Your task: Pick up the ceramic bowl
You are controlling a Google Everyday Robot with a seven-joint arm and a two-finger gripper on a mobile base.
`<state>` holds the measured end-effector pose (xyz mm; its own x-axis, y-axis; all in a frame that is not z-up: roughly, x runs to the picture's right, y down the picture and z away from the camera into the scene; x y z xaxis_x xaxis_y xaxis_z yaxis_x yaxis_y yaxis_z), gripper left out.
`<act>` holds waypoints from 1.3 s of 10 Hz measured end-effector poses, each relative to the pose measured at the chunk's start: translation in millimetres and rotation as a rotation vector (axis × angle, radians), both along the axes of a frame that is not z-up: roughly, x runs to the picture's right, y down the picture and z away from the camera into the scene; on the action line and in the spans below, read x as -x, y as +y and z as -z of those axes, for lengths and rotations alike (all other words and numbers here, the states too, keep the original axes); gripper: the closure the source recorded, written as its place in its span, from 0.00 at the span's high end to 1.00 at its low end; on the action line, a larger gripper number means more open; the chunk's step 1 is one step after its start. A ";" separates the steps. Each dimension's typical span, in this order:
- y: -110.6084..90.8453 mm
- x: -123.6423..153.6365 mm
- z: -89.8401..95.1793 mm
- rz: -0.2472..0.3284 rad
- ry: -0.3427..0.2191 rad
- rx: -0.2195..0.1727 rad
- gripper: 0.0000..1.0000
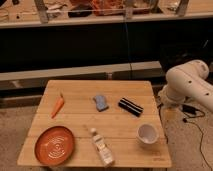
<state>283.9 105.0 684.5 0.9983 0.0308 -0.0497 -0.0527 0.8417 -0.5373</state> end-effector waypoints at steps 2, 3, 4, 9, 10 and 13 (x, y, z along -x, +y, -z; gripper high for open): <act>0.4 0.2 0.1 0.002 0.000 0.000 0.80; 1.3 2.2 1.2 0.007 0.000 -0.001 0.80; 3.4 11.5 3.5 0.028 -0.003 -0.007 0.80; 10.8 45.6 11.1 0.105 -0.027 -0.028 0.80; 11.3 44.8 12.0 0.115 -0.029 -0.032 0.80; 9.4 78.8 15.3 0.191 -0.059 -0.054 0.80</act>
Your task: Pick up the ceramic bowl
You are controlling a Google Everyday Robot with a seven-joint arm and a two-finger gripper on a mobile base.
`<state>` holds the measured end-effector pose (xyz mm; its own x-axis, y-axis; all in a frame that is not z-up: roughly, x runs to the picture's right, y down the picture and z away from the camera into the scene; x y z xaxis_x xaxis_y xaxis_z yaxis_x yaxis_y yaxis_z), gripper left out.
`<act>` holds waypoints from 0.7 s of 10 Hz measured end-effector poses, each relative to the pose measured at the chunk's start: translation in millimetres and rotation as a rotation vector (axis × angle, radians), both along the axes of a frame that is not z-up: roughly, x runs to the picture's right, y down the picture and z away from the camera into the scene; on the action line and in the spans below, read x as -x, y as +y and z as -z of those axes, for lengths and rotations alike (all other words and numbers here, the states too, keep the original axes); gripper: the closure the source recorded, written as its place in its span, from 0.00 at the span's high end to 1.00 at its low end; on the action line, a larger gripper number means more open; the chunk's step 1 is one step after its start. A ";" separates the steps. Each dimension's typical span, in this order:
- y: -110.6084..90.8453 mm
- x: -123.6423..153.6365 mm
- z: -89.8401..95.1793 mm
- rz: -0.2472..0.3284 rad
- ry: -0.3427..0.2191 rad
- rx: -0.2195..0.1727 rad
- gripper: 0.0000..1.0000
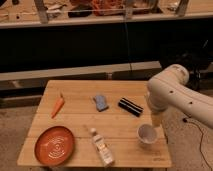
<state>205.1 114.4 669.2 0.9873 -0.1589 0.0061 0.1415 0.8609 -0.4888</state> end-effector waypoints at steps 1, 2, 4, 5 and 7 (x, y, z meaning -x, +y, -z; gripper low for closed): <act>-0.6 9.8 0.9 0.021 -0.009 -0.006 0.80; -0.3 20.7 2.8 0.053 -0.021 -0.016 0.80; -3.1 26.1 3.4 0.090 -0.034 -0.028 0.80; -5.9 37.7 2.7 0.117 -0.048 -0.036 0.80; -9.0 63.2 1.5 0.156 -0.072 -0.048 0.80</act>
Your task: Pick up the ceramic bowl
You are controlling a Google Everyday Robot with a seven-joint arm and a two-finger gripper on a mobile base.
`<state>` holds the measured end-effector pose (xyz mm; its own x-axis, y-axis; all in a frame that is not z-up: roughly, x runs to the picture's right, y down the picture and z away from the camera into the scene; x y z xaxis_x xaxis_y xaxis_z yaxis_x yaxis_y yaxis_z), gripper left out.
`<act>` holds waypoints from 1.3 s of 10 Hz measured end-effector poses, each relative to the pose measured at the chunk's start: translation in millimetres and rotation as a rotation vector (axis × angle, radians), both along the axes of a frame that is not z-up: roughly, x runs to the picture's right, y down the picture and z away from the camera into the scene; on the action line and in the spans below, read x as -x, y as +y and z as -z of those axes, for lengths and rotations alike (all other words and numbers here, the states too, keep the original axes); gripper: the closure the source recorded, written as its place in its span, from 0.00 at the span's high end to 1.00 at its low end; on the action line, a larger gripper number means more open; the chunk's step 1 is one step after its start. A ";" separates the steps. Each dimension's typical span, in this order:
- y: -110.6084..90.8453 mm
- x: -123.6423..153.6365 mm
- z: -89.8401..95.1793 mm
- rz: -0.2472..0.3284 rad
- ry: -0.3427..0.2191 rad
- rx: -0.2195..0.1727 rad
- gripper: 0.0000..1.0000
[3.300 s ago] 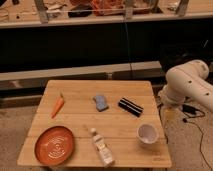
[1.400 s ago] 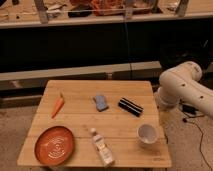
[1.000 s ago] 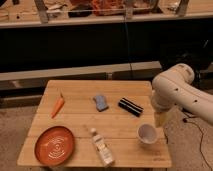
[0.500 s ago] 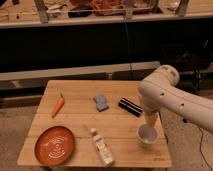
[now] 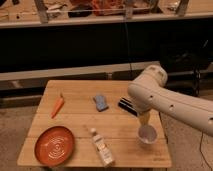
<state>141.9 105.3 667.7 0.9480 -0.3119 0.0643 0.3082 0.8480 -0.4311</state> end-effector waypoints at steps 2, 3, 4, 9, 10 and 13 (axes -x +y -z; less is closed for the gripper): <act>-3.0 10.0 -0.5 0.037 -0.018 -0.015 0.80; -5.6 13.8 -2.1 0.054 -0.028 -0.021 0.80; -10.0 25.4 -4.4 0.076 -0.043 -0.028 0.80; -17.6 54.3 -10.9 0.174 -0.114 -0.058 0.80; -18.5 60.7 -11.5 0.187 -0.131 -0.063 0.80; -18.9 74.1 -13.6 0.245 -0.192 -0.078 0.80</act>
